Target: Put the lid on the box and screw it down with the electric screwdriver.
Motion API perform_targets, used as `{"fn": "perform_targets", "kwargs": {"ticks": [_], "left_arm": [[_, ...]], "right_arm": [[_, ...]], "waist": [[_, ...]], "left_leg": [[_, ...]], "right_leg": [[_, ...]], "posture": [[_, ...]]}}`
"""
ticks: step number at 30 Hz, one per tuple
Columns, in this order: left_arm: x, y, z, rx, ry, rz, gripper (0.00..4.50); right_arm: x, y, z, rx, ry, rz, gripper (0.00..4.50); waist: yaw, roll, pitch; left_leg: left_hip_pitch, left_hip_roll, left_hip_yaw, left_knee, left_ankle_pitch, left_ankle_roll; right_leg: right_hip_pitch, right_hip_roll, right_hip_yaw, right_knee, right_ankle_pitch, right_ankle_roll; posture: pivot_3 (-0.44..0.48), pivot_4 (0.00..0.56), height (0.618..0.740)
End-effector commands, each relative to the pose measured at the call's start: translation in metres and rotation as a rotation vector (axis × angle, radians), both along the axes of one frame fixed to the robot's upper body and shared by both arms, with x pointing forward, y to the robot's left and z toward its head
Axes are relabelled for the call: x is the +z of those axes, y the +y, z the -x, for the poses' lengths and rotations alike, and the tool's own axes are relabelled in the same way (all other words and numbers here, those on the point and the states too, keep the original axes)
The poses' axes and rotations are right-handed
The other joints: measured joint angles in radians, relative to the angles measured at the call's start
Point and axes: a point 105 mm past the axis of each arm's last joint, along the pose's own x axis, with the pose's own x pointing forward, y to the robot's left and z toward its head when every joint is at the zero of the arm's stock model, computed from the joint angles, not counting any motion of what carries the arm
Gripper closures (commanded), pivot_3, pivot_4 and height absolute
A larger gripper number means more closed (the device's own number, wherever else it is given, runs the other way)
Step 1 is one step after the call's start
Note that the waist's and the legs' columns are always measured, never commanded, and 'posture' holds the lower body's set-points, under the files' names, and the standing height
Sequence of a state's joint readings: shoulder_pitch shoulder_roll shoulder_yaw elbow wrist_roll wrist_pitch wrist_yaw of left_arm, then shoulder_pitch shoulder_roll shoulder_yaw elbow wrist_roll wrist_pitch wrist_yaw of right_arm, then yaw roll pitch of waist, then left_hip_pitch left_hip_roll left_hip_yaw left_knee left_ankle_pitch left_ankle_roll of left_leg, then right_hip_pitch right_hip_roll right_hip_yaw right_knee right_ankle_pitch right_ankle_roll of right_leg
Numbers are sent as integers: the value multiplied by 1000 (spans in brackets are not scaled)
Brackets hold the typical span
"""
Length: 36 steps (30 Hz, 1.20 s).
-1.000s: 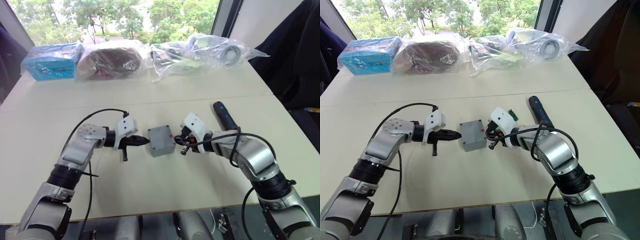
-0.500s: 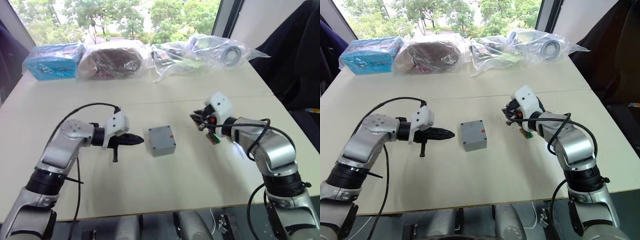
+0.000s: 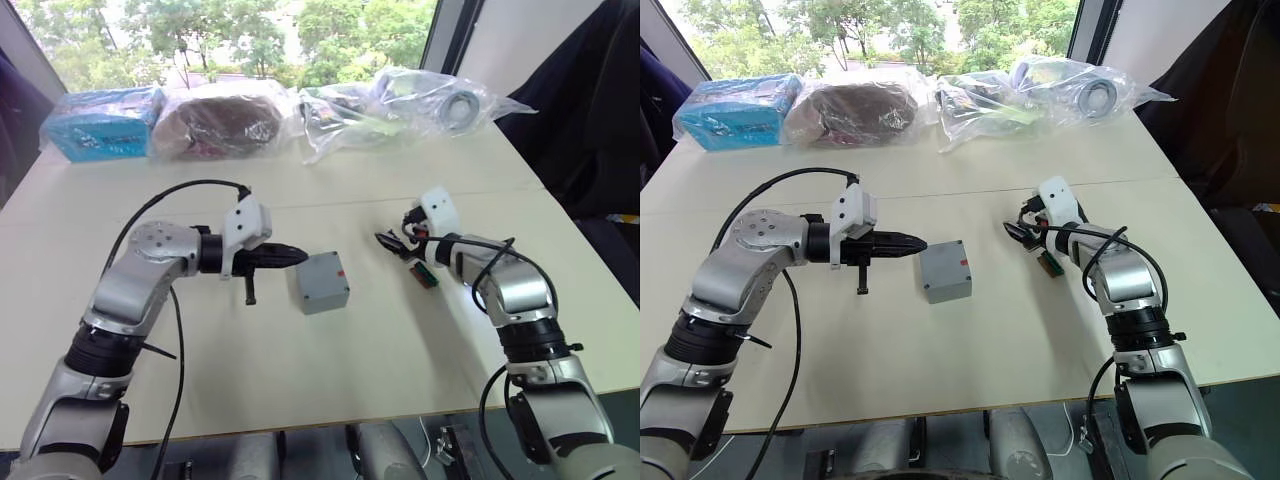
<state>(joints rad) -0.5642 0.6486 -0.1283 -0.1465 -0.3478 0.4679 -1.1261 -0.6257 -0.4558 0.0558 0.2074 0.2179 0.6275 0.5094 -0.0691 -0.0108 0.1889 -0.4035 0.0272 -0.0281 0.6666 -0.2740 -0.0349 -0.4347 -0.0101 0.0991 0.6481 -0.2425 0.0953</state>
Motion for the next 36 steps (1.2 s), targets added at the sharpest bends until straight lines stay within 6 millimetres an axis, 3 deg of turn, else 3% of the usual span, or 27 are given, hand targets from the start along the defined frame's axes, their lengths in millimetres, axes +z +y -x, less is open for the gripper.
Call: {"fn": "perform_targets", "kwargs": {"ticks": [1,7,10,19,28,36], "left_arm": [[15,0,-2,4,-72,19,4500],[14,0,-2,5,-77,20,4500],[13,0,-1,5,-78,17,4500],[14,-3,0,1,-79,20,4500],[14,-5,0,-3,-76,20,4500],[15,-8,-1,-9,-81,19,4500]], "right_arm": [[17,3,-10,5,-63,-11,416],[16,2,-16,-4,-61,-22,416],[15,2,-16,1,-54,-19,938],[17,0,-16,-7,-59,-33,4454],[29,2,-11,-6,-75,-82,4454],[4,13,-3,33,10,-49,4454]], "waist": [[0,0,0],[-1,0,0],[-1,0,0],[-1,0,0],[-1,0,0],[0,0,0]], "left_leg": [[0,0,0,0,0,0],[0,0,0,0,0,0],[0,0,0,0,0,0],[0,0,0,0,0,0],[0,0,0,0,0,0],[0,0,0,0,0,0]], "right_leg": [[0,0,0,0,0,0],[0,0,0,0,0,0],[0,0,0,0,0,0],[0,0,0,0,0,0],[0,0,0,0,0,0],[0,0,0,0,0,0]], "posture": [[0,150,740],[0,150,740],[0,150,740],[0,150,740],[0,150,740],[0,150,740]]}}
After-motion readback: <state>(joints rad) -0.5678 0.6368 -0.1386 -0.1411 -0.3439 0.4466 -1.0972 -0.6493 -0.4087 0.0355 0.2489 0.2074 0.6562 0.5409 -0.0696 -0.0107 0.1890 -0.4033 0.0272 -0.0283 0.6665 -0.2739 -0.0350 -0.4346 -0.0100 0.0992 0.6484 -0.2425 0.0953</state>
